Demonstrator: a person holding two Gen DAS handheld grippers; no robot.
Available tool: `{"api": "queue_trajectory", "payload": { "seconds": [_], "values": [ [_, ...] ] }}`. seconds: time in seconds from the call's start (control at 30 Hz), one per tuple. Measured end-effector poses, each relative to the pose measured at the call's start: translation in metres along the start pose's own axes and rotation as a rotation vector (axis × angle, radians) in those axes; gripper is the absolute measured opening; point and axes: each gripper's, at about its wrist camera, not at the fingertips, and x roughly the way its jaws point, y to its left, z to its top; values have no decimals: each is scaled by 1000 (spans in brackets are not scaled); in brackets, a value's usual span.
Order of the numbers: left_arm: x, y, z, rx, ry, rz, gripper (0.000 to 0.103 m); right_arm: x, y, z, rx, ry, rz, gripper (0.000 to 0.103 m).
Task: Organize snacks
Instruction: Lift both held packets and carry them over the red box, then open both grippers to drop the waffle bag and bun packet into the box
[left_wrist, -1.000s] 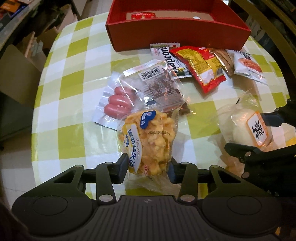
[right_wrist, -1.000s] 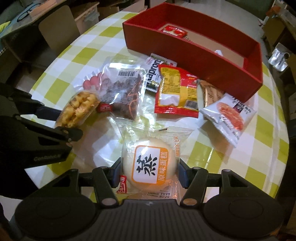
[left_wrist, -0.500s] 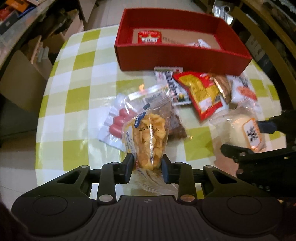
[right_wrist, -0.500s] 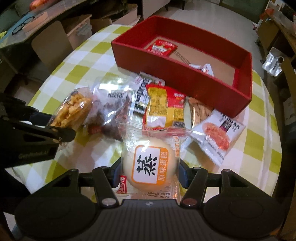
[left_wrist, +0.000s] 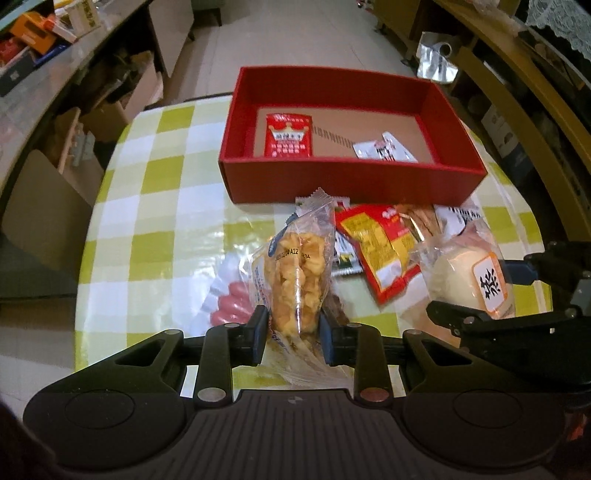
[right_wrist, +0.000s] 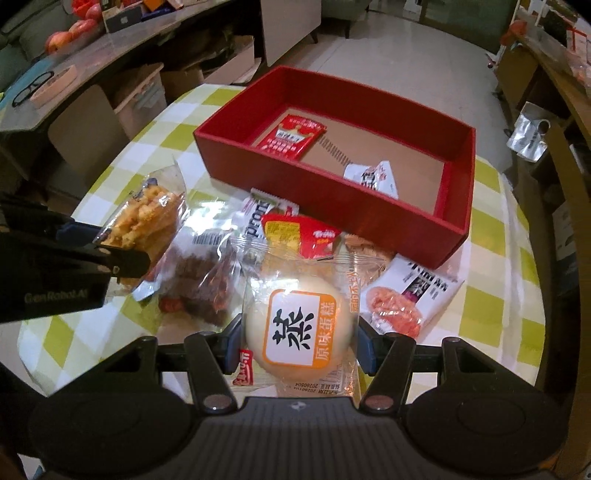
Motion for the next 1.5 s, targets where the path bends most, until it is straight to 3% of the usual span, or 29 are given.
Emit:
{"api": "queue_trajectory", "payload": {
  "seconds": [0.63,1.07,1.5],
  "values": [
    [-15,-20,71,45,-110,56,36,-19,-39,64,70,-128,-34,65],
    [15,-38,122,82,-122,97,36,11,-71,106,100,-112,-87,65],
    [54,-42,145,100,-91,145,29,53,-81,128,98,-75,-107,65]
  ]
}}
